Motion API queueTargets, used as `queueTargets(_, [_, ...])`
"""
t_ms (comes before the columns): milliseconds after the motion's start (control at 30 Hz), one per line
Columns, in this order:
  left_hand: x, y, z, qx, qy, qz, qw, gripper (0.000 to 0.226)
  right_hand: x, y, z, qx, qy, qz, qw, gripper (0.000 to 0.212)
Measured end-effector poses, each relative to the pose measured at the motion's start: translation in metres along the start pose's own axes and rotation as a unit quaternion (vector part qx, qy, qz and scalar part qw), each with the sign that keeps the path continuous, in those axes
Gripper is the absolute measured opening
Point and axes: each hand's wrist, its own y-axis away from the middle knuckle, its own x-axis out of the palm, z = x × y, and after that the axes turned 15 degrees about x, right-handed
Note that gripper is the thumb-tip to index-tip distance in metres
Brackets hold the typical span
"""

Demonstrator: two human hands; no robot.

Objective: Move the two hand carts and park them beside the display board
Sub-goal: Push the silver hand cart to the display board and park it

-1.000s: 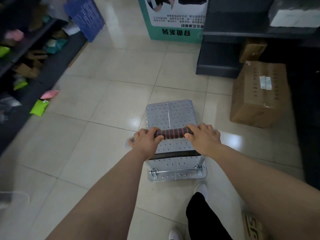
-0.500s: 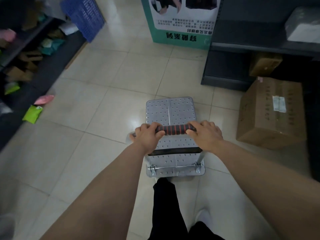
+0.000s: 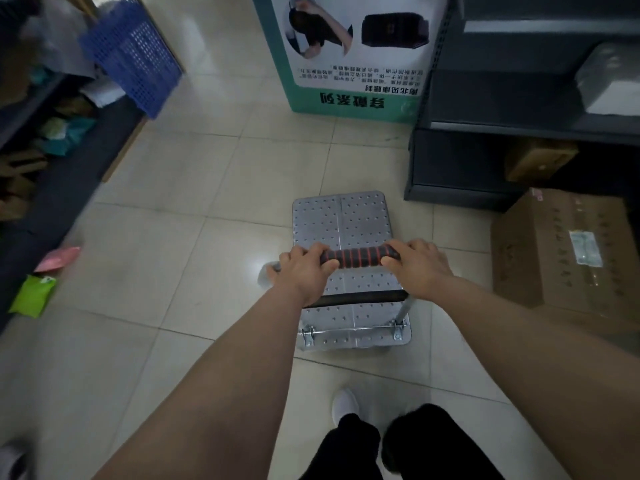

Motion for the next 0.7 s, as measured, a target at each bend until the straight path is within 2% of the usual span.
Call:
queueTargets(267, [-0.048, -0.104, 0.012, -0.018, -0.001, -0.009, 1.000, 0.036, -0.043, -0.104, 0.040, 0.000, 0.004, -0.021, 1.000, 0.028])
queueTargets(533, [-0.083, -0.212, -0.005, -0.050, 0.041, -0.029, 0.997, 0.033, -0.102, -0.223, 0.046, -0.042, -0.005, -0.008, 0.999, 0.027])
queueTargets(700, [-0.104, -0.271, -0.017, -0.060, 0.063, -0.034, 0.996, 0.030, -0.137, -0.284, 0.053, -0.038, 0.000, -0.012, 0.999, 0.032])
